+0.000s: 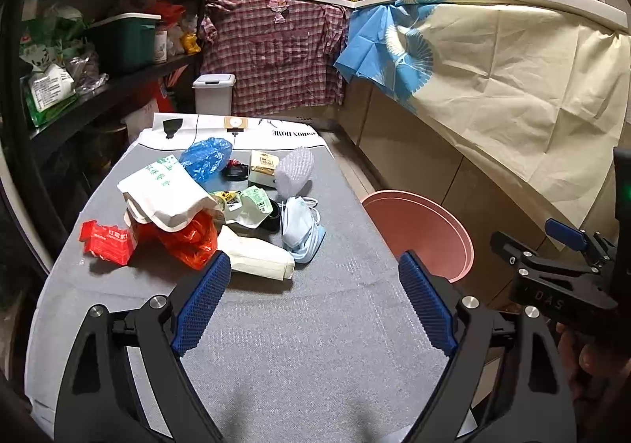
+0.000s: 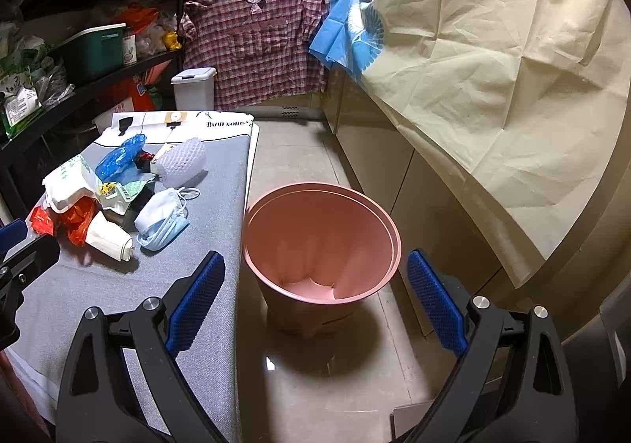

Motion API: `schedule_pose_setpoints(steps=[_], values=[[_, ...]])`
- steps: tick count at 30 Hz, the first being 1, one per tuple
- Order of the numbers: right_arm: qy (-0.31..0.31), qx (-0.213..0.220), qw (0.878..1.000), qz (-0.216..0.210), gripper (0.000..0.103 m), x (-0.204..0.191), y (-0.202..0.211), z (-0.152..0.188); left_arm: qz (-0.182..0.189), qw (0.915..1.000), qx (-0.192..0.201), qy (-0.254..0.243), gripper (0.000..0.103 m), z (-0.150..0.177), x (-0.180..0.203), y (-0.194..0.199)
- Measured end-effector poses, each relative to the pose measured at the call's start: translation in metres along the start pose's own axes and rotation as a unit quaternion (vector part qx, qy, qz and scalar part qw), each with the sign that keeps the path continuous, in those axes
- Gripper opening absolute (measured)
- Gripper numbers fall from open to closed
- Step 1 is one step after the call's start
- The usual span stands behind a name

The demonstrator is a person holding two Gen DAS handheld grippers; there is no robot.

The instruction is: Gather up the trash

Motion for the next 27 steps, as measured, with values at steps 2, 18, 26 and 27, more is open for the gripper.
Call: schedule_pose_setpoints(steps=[2,18,26,27], values=[[0.000,0.000,1.000,0.000,0.092,0.0002,0.0003,-0.0004,-0.001,1.0000,-0.002,-0.001,0.084,0.0014,0.0001,-0.0003],[0.001,0.001,1.000,0.000,0.092,-0.0008,0.0008,-0.0004,-0.005,1.0000,-0.002,0.003,0.084,0.0029,-0.0016,-0.0014],[0.001,0.001,1.000,0.001,0.092,-0.0010,0.0011,-0.0003,-0.003,1.0000,-0.001,0.001,0.084,0.0033,0.0000,-0.0005],[0.001,0.001,1.000,0.001,0.092,-0.0010,0.0011,-0.0004,-0.003,1.0000,-0.001,0.001,0.084,0.0034,-0.0002,-0.0003]])
Point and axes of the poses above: each gripper's, at about its wrist camera, not at the fingertips, and y roughly against the way its jaws point, x to its right, z to its underside, the point moved 10 cm from there along -y, roughly the way its jaws point, and after that the axes turned 15 degrees about x, right-handed, at the moved point
